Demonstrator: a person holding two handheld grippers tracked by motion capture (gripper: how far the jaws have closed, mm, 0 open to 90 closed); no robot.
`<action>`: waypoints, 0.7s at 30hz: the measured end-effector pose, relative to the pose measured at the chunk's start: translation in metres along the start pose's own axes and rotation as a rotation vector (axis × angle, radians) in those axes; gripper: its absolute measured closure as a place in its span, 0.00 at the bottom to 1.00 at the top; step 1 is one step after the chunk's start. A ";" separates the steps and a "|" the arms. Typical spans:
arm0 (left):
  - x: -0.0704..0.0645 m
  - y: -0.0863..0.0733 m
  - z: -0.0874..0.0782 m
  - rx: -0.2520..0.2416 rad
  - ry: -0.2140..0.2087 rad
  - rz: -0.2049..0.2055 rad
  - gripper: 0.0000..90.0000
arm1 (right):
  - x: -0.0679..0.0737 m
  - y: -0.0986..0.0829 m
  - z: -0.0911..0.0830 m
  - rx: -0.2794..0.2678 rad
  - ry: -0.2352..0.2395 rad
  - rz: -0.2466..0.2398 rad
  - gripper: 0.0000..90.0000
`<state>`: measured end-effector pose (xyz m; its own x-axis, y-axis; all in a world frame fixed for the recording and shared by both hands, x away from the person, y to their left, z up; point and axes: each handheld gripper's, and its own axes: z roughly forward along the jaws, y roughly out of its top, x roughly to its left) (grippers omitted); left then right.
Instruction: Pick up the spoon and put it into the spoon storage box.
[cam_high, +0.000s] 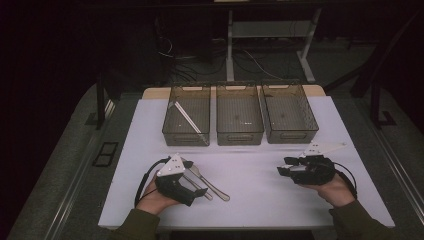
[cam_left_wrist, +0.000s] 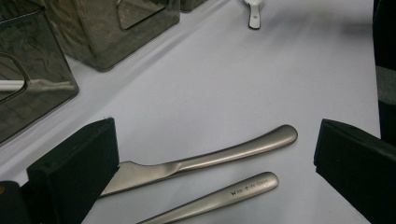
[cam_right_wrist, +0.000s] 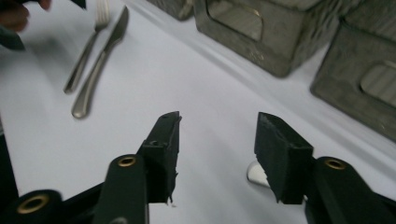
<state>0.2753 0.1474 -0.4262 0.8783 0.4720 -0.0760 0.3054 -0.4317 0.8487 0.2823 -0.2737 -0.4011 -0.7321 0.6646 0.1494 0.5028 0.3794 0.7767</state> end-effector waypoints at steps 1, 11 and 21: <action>0.000 0.000 0.000 -0.002 0.000 -0.001 0.00 | 0.000 -0.003 -0.001 0.011 -0.004 0.003 0.60; 0.000 0.000 0.000 -0.002 0.002 -0.001 0.00 | -0.009 -0.024 0.006 0.097 -0.064 0.014 0.83; -0.001 0.000 0.001 0.002 -0.003 0.001 0.00 | -0.024 -0.029 0.020 0.139 -0.105 0.042 1.00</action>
<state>0.2750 0.1465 -0.4264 0.8796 0.4695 -0.0770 0.3057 -0.4335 0.8477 0.2950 -0.2876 -0.4395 -0.6604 0.7428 0.1096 0.5960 0.4298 0.6782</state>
